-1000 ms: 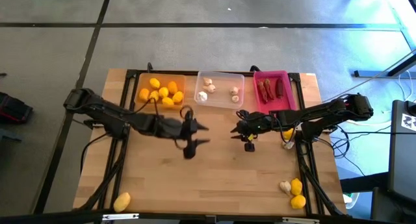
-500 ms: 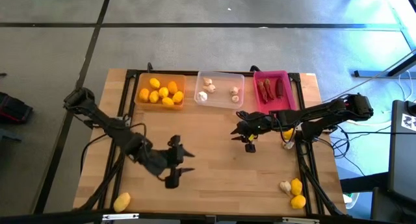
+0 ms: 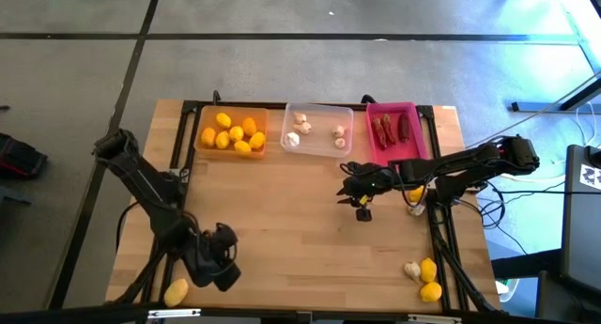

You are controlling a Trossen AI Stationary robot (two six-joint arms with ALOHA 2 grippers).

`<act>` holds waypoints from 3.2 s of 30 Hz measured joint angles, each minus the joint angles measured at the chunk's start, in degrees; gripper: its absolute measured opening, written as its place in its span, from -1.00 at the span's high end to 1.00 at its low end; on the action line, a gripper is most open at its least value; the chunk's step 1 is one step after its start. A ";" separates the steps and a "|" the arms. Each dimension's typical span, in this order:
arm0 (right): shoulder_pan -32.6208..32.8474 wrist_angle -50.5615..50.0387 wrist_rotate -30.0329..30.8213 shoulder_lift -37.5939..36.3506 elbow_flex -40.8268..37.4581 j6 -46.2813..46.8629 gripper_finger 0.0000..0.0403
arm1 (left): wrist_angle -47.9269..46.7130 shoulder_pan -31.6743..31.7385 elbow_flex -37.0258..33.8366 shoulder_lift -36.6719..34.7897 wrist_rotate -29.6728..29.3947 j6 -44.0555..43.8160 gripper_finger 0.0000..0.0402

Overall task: Sort produce into baskets
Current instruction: Put the yellow lemon into the orange bin

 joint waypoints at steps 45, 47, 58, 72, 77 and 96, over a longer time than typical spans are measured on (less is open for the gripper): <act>-0.04 0.41 0.05 0.00 0.00 -5.97 0.45 | -5.90 -11.56 0.11 16.05 36.61 -22.54 -0.11; -0.04 0.41 0.04 0.00 0.00 -5.95 0.45 | -6.01 -11.59 0.09 16.05 36.37 -23.68 -0.11; -0.04 0.39 0.05 0.00 0.00 -5.96 0.45 | -5.94 -11.41 -0.05 16.05 36.50 -23.83 -0.11; -0.04 0.36 0.04 0.00 0.00 -5.82 0.45 | -4.83 -10.22 -0.68 16.16 39.70 -21.70 -0.11; -0.04 1.01 0.04 0.00 0.00 -5.82 0.45 | -5.61 -9.02 -0.74 16.18 36.89 -19.04 -0.11; -0.04 3.23 0.04 0.24 -0.02 -5.80 0.45 | -5.88 -9.41 -0.59 9.78 29.25 -21.21 -0.11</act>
